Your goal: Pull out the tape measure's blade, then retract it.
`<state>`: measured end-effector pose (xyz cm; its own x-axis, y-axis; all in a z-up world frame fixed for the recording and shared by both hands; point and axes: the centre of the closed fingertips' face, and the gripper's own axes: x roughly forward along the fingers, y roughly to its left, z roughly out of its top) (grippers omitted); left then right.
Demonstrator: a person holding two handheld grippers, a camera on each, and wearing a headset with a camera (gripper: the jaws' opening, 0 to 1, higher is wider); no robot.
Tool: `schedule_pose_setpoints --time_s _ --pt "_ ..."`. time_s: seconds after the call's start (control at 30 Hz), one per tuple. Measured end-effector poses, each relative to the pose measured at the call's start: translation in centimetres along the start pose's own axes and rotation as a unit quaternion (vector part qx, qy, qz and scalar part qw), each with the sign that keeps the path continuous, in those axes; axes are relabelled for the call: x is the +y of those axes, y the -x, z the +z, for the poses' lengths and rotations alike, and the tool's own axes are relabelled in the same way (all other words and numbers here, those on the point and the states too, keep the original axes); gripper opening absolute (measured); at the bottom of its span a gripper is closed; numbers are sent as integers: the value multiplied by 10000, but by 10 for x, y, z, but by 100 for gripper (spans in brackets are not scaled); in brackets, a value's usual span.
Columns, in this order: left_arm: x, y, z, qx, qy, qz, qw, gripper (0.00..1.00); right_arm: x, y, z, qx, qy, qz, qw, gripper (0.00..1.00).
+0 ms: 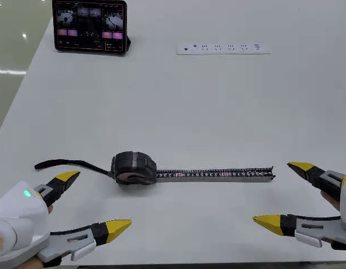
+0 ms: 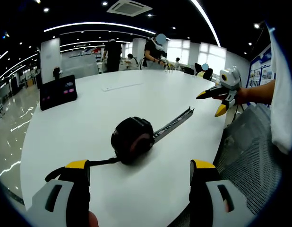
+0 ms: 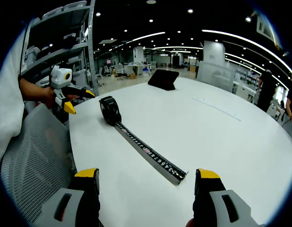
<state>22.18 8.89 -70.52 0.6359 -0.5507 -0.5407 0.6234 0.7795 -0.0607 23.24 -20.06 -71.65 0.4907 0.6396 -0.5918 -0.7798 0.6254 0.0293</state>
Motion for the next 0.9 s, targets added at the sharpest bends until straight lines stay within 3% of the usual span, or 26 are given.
schedule_pose_setpoints --time_s 0.9 --pt "-1 3 -3 3 115 23 9999 84 2 3 -2 1 -20 5 10000 85"
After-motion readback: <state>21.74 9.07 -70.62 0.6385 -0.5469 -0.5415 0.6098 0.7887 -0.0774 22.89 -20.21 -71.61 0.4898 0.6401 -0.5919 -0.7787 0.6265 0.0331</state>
